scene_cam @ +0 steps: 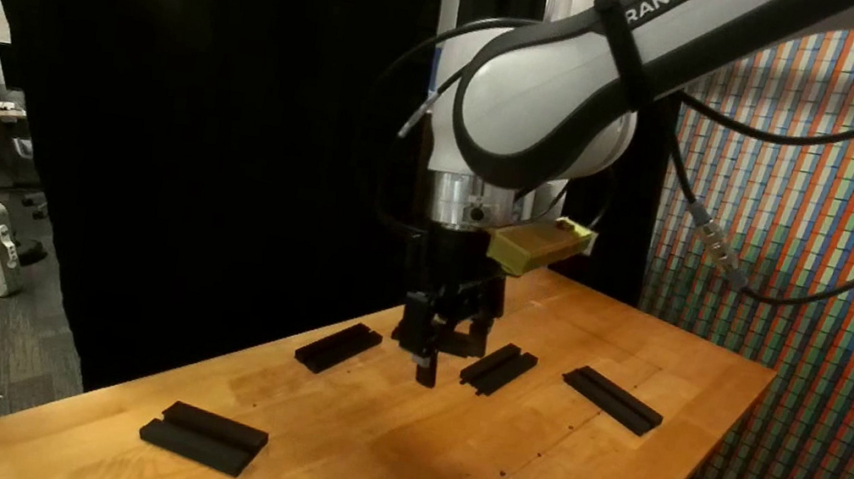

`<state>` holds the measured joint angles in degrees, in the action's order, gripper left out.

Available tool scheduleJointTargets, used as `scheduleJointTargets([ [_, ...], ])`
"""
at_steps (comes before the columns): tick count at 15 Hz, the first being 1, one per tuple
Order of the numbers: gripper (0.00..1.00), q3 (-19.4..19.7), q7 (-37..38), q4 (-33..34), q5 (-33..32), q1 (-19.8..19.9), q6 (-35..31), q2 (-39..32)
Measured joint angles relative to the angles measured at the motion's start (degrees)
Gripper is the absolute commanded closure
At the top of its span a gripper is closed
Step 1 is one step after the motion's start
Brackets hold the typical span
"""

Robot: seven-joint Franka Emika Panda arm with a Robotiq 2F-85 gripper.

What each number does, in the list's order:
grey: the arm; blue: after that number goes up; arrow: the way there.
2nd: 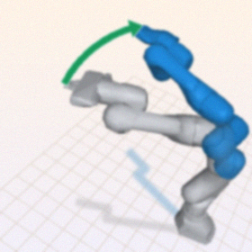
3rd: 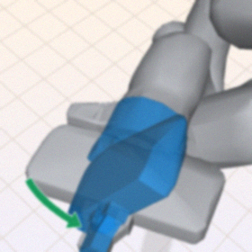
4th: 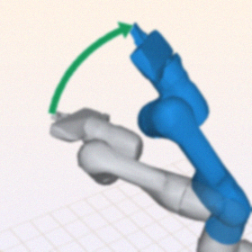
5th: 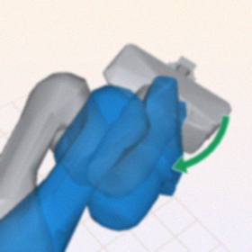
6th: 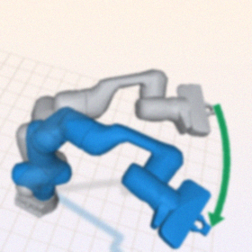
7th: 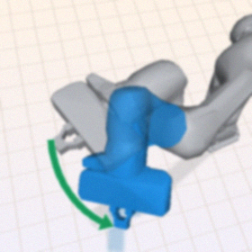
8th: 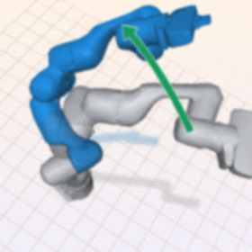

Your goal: Arrange the black objects together

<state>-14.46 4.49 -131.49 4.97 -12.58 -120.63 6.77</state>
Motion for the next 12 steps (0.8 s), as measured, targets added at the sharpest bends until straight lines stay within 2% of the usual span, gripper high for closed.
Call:
scheduleJointTargets([
  [6, 0.00, -4.9, 5.7, 6.2, -4.9, -5.4, -9.2, -11.8],
  [12, 0.00, -4.8, 8.1, 17.5, -11.4, -9.6, -11.3, -22.9],
])
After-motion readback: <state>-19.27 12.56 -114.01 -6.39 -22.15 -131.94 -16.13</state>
